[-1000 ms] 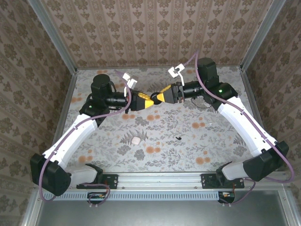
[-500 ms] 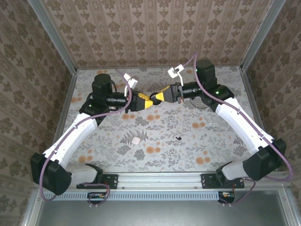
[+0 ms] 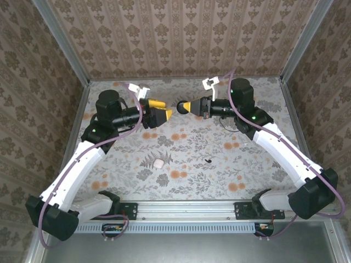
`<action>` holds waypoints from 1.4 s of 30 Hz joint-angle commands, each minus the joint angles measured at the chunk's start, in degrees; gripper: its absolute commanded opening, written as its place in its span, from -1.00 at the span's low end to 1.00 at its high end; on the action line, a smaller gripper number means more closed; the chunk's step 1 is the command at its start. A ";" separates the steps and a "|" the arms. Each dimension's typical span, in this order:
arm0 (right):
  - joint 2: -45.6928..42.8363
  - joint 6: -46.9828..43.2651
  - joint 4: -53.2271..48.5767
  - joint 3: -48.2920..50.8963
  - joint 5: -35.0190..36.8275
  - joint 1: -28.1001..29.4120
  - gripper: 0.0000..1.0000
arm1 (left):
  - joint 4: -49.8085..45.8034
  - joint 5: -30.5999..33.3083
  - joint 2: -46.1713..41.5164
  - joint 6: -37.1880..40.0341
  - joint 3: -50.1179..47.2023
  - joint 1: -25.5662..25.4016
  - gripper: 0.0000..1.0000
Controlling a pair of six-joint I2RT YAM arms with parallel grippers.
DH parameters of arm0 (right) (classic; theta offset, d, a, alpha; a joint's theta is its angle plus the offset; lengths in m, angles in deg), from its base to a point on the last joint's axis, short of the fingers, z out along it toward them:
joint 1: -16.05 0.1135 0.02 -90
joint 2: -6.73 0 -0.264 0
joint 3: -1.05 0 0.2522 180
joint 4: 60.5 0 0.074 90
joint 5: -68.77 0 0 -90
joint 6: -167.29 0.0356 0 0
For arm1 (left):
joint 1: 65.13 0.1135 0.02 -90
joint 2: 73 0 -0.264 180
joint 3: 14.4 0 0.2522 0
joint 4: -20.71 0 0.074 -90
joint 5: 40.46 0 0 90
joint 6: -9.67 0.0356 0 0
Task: Insert the wireless bluetooth earbuds into the charging case
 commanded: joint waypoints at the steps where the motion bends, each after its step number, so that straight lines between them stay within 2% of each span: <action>1: -1.74 1.60 4.58 0.56 2.85 0.59 -0.74 | 5.68 -0.43 -0.17 -2.61 -4.08 0.10 0.56; 5: -1.37 2.25 5.00 0.19 1.81 0.93 -0.74 | 21.59 -2.47 0.98 -10.57 -9.44 -0.02 0.62; 14: -1.50 2.48 5.84 0.14 -0.49 1.67 -0.74 | 29.39 -5.99 7.12 -14.61 -7.61 -2.44 0.47; 22: -1.66 2.39 5.83 0.24 -0.84 1.87 -0.75 | 30.83 -7.48 9.68 -15.61 -6.19 -3.25 0.04; 27: -1.57 2.41 5.75 0.27 -1.91 2.02 -0.74 | 29.89 -7.55 9.59 -15.00 -6.08 -3.28 -0.54; 33: -0.98 2.36 5.50 -0.30 -3.13 2.10 -0.74 | 28.65 -7.45 8.81 -13.48 -6.37 -3.25 -0.71; 35: -0.74 2.52 5.08 -0.60 -2.78 2.10 -0.61 | 27.95 -7.72 8.37 -12.32 -6.46 -3.25 -0.76; 37: -0.35 2.81 3.61 -1.12 -0.61 2.10 -0.37 | 26.42 -7.81 7.72 -10.16 -6.49 -3.49 -0.78; 40: 1.55 3.62 -0.70 -3.37 2.13 1.93 -0.23 | 23.08 -6.52 6.23 -6.12 -6.73 -3.95 -0.81; 42: 3.72 4.29 -3.27 -5.60 1.67 1.85 -0.18 | 22.75 -5.53 5.37 -4.76 -7.62 -4.13 -0.95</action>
